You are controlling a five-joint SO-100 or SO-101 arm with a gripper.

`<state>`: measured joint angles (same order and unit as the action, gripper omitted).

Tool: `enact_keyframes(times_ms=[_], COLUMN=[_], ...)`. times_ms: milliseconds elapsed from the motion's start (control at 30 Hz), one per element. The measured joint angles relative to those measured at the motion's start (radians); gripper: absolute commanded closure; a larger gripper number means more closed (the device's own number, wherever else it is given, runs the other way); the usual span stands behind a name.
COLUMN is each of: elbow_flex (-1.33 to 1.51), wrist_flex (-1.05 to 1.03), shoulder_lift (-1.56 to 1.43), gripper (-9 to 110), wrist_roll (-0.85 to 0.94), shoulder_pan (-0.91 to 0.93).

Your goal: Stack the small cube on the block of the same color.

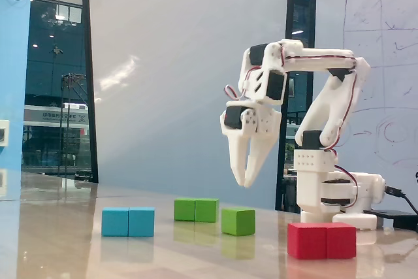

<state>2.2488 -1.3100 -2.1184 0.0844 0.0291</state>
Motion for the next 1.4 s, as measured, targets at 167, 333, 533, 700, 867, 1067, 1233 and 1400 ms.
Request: enact_keyframes(times_ms=[167, 333, 533, 700, 867, 1067, 1233, 1400], elbow_flex=[-0.015, -0.015, -0.015, -0.015, -0.015, -0.015, -0.015, -0.028], wrist_flex=[0.000, 0.000, 0.000, 0.000, 0.000, -0.021, -0.061, -0.064], shoulder_lift=[0.098, 0.135, 0.137, 0.137, 0.137, 0.167, 0.212, 0.236], gripper=[101, 101, 96, 87, 81, 79, 79, 78], wrist_roll=[0.000, 0.000, 0.000, 0.000, 0.000, 0.000, 0.000, 0.000], shoulder_pan=[0.000, 0.000, 0.000, 0.000, 0.000, 0.000, 0.000, 0.000])
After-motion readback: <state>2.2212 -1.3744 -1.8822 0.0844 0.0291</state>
